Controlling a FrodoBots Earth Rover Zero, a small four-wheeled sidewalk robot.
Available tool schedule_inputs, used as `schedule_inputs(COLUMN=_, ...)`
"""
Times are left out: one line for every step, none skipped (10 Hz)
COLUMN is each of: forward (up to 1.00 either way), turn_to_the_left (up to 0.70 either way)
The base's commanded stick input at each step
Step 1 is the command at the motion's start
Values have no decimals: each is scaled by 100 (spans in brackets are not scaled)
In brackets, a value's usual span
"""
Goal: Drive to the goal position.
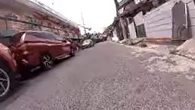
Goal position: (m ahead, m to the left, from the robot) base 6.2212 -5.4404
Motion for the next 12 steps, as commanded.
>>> schedule_inputs(forward=50, turn_to_the_left=6)
schedule_inputs(forward=50, turn_to_the_left=6)
schedule_inputs(forward=50, turn_to_the_left=6)
schedule_inputs(forward=50, turn_to_the_left=6)
schedule_inputs(forward=50, turn_to_the_left=6)
schedule_inputs(forward=50, turn_to_the_left=6)
schedule_inputs(forward=50, turn_to_the_left=6)
schedule_inputs(forward=50, turn_to_the_left=6)
schedule_inputs(forward=50, turn_to_the_left=6)
schedule_inputs(forward=50, turn_to_the_left=6)
schedule_inputs(forward=50, turn_to_the_left=6)
schedule_inputs(forward=50, turn_to_the_left=6)
